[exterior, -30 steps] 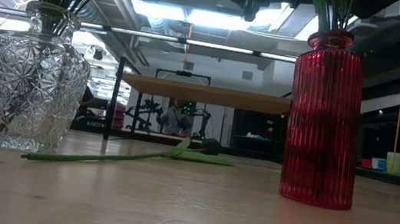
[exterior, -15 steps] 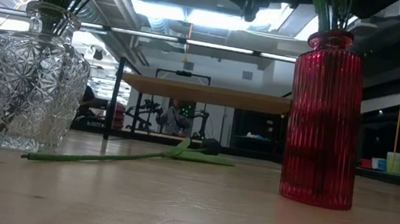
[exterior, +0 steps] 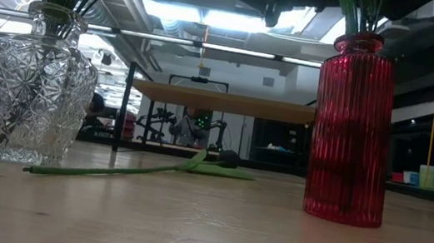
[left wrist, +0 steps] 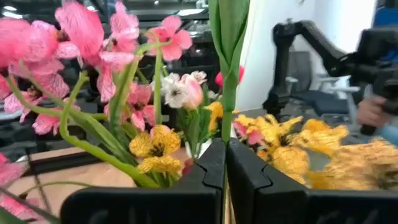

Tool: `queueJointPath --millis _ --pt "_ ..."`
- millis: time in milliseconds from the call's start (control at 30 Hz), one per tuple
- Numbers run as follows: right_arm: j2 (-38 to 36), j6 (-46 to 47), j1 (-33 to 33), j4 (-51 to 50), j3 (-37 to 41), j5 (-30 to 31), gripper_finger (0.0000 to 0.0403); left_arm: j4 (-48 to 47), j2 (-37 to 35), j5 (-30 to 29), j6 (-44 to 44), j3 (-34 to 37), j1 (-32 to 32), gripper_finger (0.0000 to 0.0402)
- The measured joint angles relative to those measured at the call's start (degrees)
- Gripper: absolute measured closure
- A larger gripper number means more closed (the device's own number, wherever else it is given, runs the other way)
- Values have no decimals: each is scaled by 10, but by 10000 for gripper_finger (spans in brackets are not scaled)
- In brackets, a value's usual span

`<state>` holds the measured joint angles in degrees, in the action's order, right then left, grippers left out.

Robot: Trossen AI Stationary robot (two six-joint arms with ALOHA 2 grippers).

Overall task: Pick and place flowers into a vace then onto a shelf
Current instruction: Put the white tulip into the transparent vase

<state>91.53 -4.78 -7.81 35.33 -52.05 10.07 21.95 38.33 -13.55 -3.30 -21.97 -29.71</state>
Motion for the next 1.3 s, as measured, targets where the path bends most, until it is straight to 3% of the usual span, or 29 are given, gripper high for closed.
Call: queueJointPath --millis 333,1300 --pt "0 -1 -1 -1 0 0 398 141 36 -48 -2 60 -15 399" --pt "0 0 -2 -4 0 0 398 140 97 -72 42 95 -15 398"
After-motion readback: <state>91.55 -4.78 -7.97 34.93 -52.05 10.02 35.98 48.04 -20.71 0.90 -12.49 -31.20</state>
